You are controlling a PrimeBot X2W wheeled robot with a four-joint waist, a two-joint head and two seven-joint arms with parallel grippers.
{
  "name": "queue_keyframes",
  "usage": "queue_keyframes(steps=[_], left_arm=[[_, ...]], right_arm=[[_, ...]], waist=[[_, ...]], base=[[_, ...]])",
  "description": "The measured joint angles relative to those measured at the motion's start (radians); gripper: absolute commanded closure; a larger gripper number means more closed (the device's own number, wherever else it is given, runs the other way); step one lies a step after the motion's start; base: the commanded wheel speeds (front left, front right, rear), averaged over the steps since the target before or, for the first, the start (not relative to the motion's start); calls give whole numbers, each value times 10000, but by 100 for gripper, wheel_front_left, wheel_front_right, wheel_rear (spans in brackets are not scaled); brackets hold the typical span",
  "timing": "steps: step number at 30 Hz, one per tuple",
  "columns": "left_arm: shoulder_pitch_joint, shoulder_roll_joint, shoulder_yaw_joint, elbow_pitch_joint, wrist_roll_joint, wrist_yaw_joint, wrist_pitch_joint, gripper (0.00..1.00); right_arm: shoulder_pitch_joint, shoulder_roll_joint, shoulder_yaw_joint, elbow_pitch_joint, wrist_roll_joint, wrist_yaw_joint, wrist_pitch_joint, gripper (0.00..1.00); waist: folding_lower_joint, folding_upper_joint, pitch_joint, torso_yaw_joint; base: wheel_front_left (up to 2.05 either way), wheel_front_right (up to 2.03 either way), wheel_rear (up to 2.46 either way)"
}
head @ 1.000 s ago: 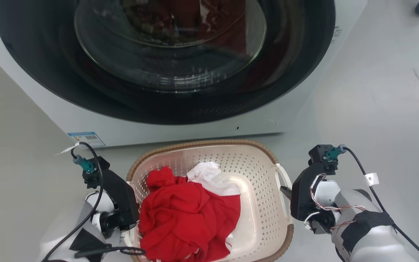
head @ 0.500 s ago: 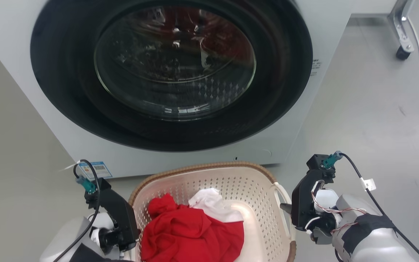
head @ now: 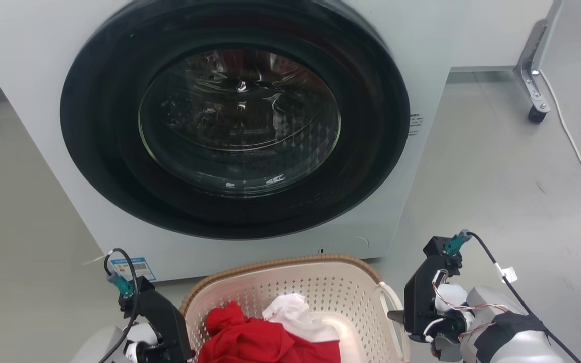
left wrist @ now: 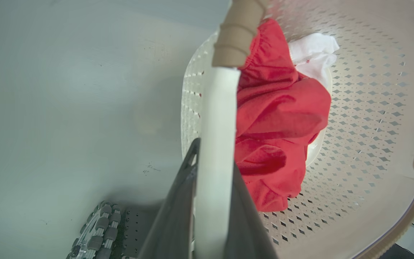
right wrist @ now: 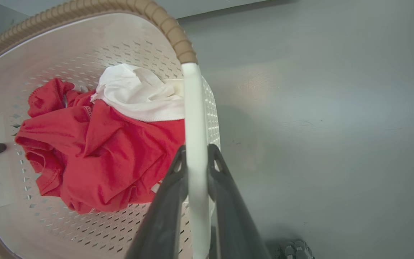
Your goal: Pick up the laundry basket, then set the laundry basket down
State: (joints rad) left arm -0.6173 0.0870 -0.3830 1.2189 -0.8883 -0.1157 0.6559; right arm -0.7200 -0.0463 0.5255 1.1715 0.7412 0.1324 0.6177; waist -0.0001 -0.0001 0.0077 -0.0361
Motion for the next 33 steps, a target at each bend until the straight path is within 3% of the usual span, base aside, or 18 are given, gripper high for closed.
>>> queue_keyframes(steps=[33], left_arm=[[303,161,-203,-119,-424,0,123,100]], right_arm=[[148,-27,447,-46,807,0,385,100]], waist=[[1,1,-203,-103]], base=[[0,0,0]])
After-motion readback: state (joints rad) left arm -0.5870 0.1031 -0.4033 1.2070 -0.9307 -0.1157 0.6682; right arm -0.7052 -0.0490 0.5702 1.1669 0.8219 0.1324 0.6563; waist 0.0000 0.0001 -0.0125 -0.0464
